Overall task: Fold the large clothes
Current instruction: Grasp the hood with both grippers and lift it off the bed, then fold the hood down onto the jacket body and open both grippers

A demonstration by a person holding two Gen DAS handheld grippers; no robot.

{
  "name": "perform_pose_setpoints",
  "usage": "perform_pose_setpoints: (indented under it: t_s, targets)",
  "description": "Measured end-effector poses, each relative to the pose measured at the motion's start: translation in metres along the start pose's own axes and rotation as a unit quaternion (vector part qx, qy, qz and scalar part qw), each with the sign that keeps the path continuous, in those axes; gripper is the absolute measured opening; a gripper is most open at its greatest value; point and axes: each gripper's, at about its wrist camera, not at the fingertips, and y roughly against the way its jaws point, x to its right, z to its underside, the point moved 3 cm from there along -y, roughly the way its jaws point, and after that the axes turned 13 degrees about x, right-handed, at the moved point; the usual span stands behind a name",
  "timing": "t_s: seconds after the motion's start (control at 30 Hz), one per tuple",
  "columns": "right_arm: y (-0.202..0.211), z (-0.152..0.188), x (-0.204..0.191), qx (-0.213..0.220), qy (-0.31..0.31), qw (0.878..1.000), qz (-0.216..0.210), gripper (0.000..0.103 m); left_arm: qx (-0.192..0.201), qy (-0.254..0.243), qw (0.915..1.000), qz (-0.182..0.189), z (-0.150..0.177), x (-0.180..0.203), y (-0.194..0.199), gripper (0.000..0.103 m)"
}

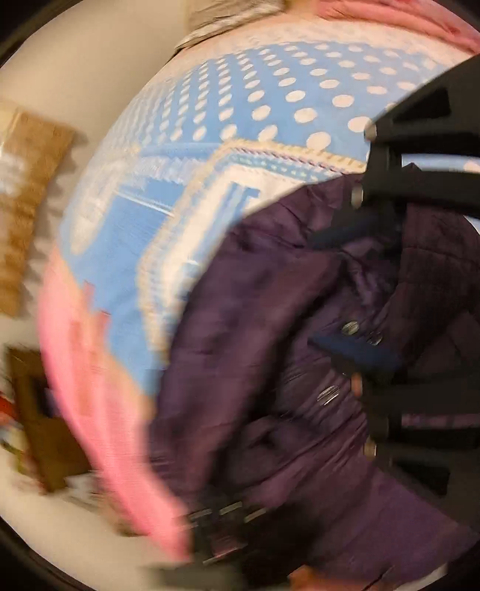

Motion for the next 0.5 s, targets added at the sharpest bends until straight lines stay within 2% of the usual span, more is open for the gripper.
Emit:
perform_pose_setpoints:
  t_s: [0.1, 0.2, 0.23, 0.33, 0.37, 0.4, 0.5]
  targets:
    - [0.019, -0.03, 0.009, 0.062, -0.088, 0.994, 0.005, 0.059, 0.004, -0.001, 1.0, -0.001, 0.001, 0.002, 0.001, 0.012]
    - [-0.003, -0.045, 0.0, 0.093, -0.125, 0.988, 0.015, 0.059, 0.006, -0.004, 1.0, -0.004, 0.001, 0.003, 0.0, 0.012]
    - [-0.018, -0.043, -0.005, 0.092, -0.13, 0.987, 0.015, 0.059, 0.007, -0.004, 1.0, -0.005, 0.001, 0.004, 0.001, 0.012]
    - [-0.07, -0.023, -0.016, 0.053, -0.135, 0.989, 0.036, 0.059, 0.01, 0.005, 0.9999, -0.009, 0.004, 0.002, 0.005, 0.014]
    - [-0.085, -0.01, -0.017, 0.038, -0.148, 0.988, 0.028, 0.059, 0.009, 0.01, 0.9999, -0.011, 0.004, 0.0, 0.008, 0.019]
    - [-0.093, 0.0, -0.019, 0.03, -0.145, 0.989, 0.028, 0.059, 0.009, 0.019, 0.9997, -0.014, 0.004, -0.003, 0.014, 0.022]
    - [-0.092, 0.011, -0.025, 0.047, -0.119, 0.991, 0.035, 0.059, 0.029, 0.074, 0.9968, 0.011, -0.007, -0.014, 0.044, 0.024]
